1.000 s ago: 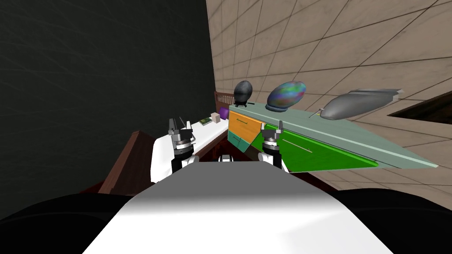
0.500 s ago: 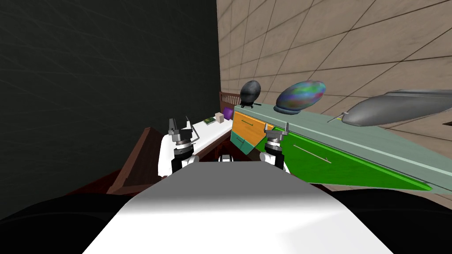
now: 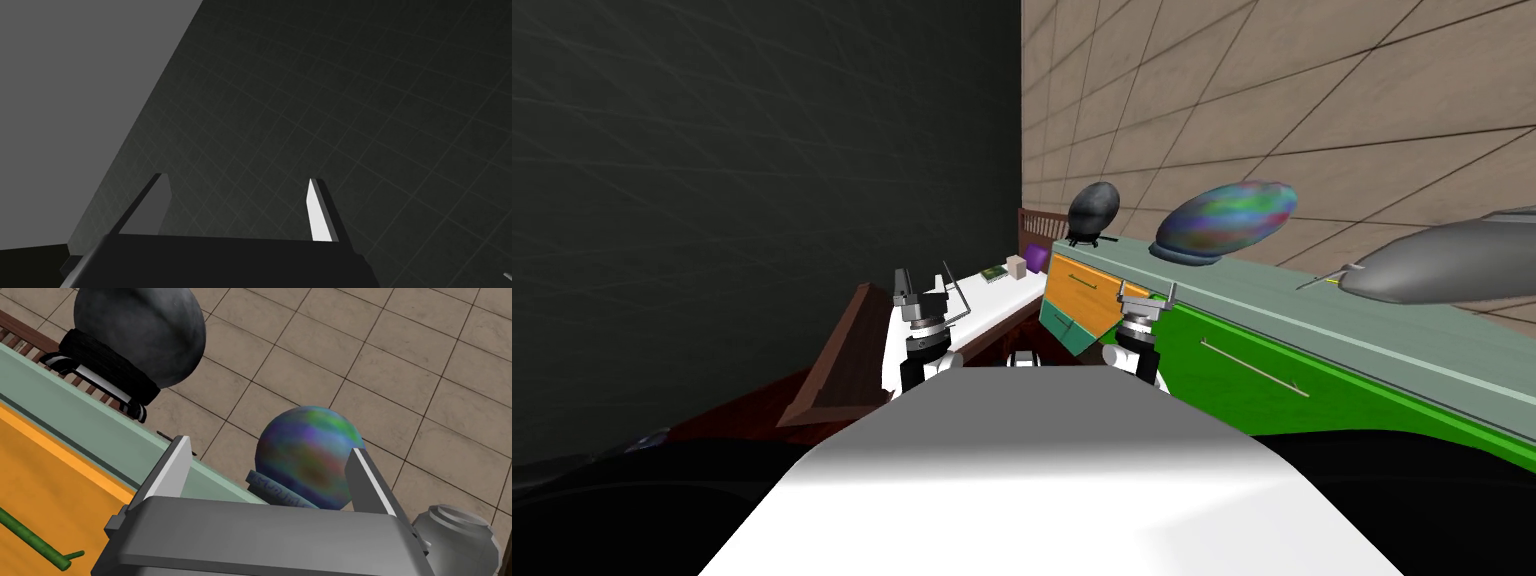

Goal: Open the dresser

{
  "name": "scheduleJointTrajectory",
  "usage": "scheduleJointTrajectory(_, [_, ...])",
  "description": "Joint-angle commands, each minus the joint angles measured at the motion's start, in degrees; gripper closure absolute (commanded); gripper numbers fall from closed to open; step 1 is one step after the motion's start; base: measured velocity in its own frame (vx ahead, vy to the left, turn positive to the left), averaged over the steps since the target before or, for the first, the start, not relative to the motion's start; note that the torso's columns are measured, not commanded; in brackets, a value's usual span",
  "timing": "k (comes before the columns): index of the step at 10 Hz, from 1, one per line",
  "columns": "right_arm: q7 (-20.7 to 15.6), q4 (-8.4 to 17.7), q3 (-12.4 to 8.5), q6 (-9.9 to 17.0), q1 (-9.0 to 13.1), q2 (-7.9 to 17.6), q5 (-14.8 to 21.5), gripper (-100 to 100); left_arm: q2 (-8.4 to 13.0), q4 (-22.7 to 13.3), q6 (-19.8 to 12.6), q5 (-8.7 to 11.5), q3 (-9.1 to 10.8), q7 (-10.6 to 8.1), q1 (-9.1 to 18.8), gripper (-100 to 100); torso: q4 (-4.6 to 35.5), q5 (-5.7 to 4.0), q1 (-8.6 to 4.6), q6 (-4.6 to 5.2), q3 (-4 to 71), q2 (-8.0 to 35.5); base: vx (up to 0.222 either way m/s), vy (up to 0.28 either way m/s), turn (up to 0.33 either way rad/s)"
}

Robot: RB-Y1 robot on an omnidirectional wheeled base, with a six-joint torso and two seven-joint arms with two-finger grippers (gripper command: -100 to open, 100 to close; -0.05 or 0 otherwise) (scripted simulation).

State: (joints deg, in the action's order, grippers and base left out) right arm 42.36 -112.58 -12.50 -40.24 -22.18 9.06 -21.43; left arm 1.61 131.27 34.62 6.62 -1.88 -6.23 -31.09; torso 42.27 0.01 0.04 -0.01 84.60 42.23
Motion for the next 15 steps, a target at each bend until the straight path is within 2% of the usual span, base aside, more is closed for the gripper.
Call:
scheduleJointTrajectory(1, [3.3, 0.9, -0.6, -0.6, 0.3, 0.1, -1.6, -100, 0.0, 0.0, 0.0, 0.0, 0.00, 0.00, 0.0, 0, 0.0, 0.00, -0.03, 0.02, 0.0, 0.0, 0.019, 0.019, 0.002])
scheduleJointTrajectory(2, [5.5, 2.6, -1.8, -1.7, 1.1, 0.2, -4.3, -100, 0.0, 0.0, 0.0, 0.0, 0.01, 0.00, 0.0, 0, 0.0, -0.02, -0.11, 0.04, -0.1, 0.1, 0.023, 0.039, 0.199])
scheduleJointTrajectory(3, [7.0, 2.6, -1.8, -1.7, 1.1, 0.2, -4.3, -100, 0.0, 0.0, 0.0, 0.0, 0.00, 0.00, 0.0, 0, 0.0, -0.02, -0.03, -0.02, -0.1, 0.1, 0.027, 0.035, 0.105])
scheduleJointTrajectory(4, [8.6, 4.4, -2.9, -2.7, 1.9, 0.2, -6.8, -100, 0.0, 0.0, 0.0, 0.0, 0.00, 0.00, 0.0, 0, 0.0, 0.00, -0.04, 0.04, 0.0, 0.1, 0.026, 0.052, 0.185])
scheduleJointTrajectory(6, [10.8, 4.4, -2.9, -2.7, 1.9, 0.2, -7.1, -100, 0.0, 0.0, 0.0, 0.0, 0.00, 0.00, 0.0, 0, 0.0, 0.00, -0.04, 0.04, 0.0, 0.1, 0.021, 0.029, 0.038])
scheduleJointTrajectory(7, [12.9, 6.3, -4.0, -3.7, 2.7, 0.3, -9.7, -100, 0.0, 0.0, 0.0, 0.0, 0.01, 0.00, 0.0, 0, 0.0, -0.03, -0.13, 0.04, -0.1, 0.1, 0.035, 0.034, 0.190])
scheduleJointTrajectory(8, [14.5, 6.3, -4.0, -3.7, 2.7, 0.3, -9.9, -100, 0.0, 0.0, 0.0, 0.0, 0.00, 0.00, 0.0, 0, 0.0, -0.02, -0.06, -0.03, 0.0, 0.0, 0.031, 0.032, 0.112])
scheduleJointTrajectory(9, [16.1, 8.1, -5.1, -4.7, 3.7, 0.4, -12.3, -100, 0.0, 0.0, 0.0, 0.0, 0.01, 0.00, 0.0, 0, 0.0, 0.00, -0.04, 0.03, 0.0, 0.0, 0.029, 0.044, 0.201])
scheduleJointTrajectory(11, [18.6, 8.1, -5.1, -4.7, 3.7, 0.4, -12.7, -100, 0.0, 0.0, 0.0, 0.0, 0.01, 0.00, 0.0, 0, 0.0, 0.00, -0.04, 0.05, 0.0, 0.1, 0.020, 0.023, 0.024])
scheduleJointTrajectory(12, [20.8, 10.1, -6.0, -5.6, 4.7, 0.6, -15.4, -100, 0.0, 0.0, 0.0, 0.0, 0.01, 0.00, 0.0, 0, 0.0, -0.03, -0.11, 0.04, -0.1, 0.1, 0.021, 0.031, 0.171])
scheduleJointTrajectory(13, [22.2, 10.1, -6.0, -5.6, 4.7, 0.6, -15.4, -100, 0.0, 0.0, 0.0, 0.0, 0.00, 0.00, 0.0, 0, 0.0, -0.02, -0.04, -0.03, 0.0, 0.1, 0.021, 0.027, 0.107])
scheduleJointTrajectory(14, [24.0, 12.0, -6.9, -6.4, 5.7, 0.7, -17.9, -100, 0.0, 0.0, 0.0, 0.0, 0.01, 0.00, 0.0, 0, 0.0, 0.00, -0.05, 0.03, 0.0, 0.1, 0.026, 0.038, 0.146])
scheduleJointTrajectory(15, [25.8, 12.0, -6.9, -6.4, 5.7, 0.7, -18.2, -100, 0.0, 0.0, 0.0, 0.0, 0.00, 0.00, 0.0, 0, 0.0, 0.00, 0.00, 0.00, 0.0, 0.0, 0.025, 0.033, 0.076])
